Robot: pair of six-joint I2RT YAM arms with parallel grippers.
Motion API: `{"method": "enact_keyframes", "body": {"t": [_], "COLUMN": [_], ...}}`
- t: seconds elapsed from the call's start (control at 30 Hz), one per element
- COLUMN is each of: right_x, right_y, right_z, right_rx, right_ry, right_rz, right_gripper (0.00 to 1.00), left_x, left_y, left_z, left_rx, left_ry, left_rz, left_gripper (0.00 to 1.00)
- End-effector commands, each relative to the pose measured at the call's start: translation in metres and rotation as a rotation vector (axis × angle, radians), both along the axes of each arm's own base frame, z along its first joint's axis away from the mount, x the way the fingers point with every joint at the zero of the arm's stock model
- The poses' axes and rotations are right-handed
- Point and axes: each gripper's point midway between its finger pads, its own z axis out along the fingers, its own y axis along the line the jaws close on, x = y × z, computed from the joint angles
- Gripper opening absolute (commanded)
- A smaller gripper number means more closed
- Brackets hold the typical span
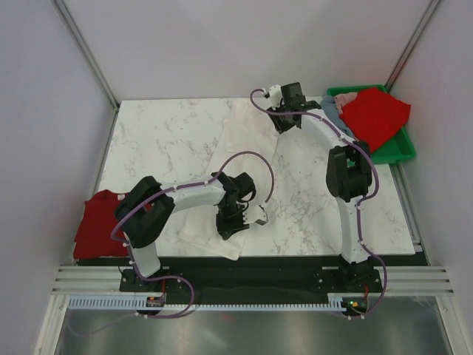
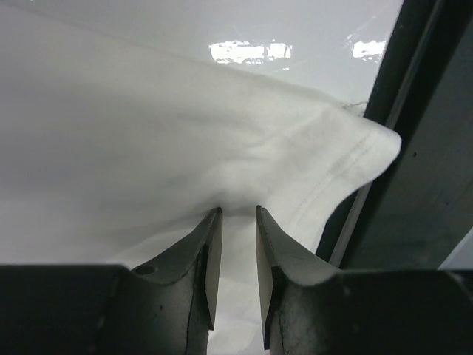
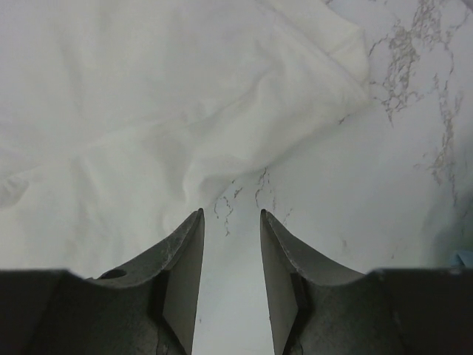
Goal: Fold and stack the t-shirts
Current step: Fold the tshirt
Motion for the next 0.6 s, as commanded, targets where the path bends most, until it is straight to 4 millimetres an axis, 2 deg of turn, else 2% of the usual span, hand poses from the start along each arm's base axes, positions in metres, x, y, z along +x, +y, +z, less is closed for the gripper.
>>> {"method": "enact_keyframes", "body": {"t": [0.0,0.1,0.27,0.5,0.57], "right_x": [-0.008,-0.007,0.005,0.039,0.048], "right_y": [-0.001,-0.003,-0.004,0.0,0.001], "right_z": [-0.029,-0.044,-0.06,-0.076,-0.078], "right_rx": [-0.004,-0.016,-0.04,-0.055,-0.055], "right_ry": [0.064,0.082,0.081,0.035,0.016], "right_rz": [-0.001,-0.007,-0.018,-0.022,-0.023], "right_gripper": [0.44,0.44,0.43,0.44,0.44], "left_x": [0.01,0.006,0.002,-0.002,-0.003], "left_y": [-0.018,-0.022,-0.037,-0.086,-0.095], "left_z": [-0.014,-0.026,-0.034,-0.027,-0.029], "left_rx": [-0.068,-0.063,-0.078,-0.14,-0.14], "left_ry": [-0.024,0.016,0.055,0.062,0.065], "left_rz": [-0.023,-0.015,-0.016,-0.076,-0.086], "left_gripper": [0.32,0.32,0.32,0.32,0.32]}}
